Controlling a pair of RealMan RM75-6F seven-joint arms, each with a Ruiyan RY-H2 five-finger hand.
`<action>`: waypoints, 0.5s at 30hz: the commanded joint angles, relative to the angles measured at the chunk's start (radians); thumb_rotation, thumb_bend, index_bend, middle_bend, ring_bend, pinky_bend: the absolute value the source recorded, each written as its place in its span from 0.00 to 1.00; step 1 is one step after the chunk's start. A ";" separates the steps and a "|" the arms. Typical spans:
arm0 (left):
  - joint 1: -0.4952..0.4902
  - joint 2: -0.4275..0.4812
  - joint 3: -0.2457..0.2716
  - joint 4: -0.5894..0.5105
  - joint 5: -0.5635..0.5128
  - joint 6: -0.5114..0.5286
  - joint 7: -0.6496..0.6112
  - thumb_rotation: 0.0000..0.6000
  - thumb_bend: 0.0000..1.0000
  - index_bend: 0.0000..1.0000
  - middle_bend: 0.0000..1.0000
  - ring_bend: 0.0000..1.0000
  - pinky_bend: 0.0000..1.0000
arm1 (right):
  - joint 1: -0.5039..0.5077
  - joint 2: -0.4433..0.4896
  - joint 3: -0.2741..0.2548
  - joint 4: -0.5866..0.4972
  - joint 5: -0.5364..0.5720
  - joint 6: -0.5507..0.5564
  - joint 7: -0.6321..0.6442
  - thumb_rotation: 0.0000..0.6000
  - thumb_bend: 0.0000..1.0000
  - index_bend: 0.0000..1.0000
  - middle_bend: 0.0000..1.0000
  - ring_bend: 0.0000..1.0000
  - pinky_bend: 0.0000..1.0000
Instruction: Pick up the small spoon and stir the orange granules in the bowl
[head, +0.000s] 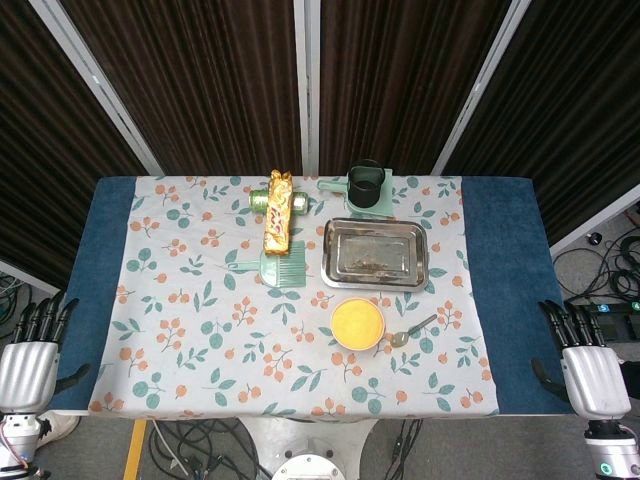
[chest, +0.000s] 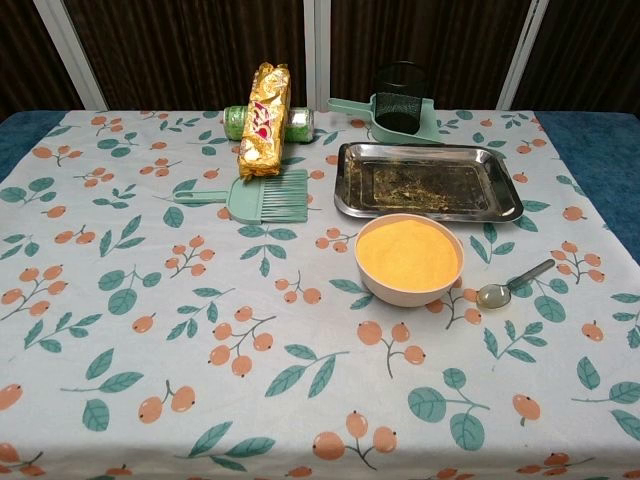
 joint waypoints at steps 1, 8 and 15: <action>-0.002 0.000 -0.001 0.001 -0.002 -0.004 -0.003 1.00 0.00 0.11 0.08 0.05 0.08 | -0.004 -0.001 0.004 0.005 -0.008 0.005 0.002 1.00 0.28 0.01 0.09 0.00 0.00; -0.009 0.003 0.000 -0.008 -0.002 -0.016 -0.018 1.00 0.00 0.11 0.08 0.05 0.08 | 0.008 -0.001 0.016 0.007 -0.013 -0.020 -0.002 1.00 0.28 0.00 0.13 0.00 0.00; -0.011 0.009 0.002 -0.016 -0.005 -0.022 -0.031 1.00 0.00 0.11 0.08 0.05 0.08 | 0.114 -0.019 0.063 0.018 -0.024 -0.151 -0.089 1.00 0.22 0.18 0.46 0.41 0.35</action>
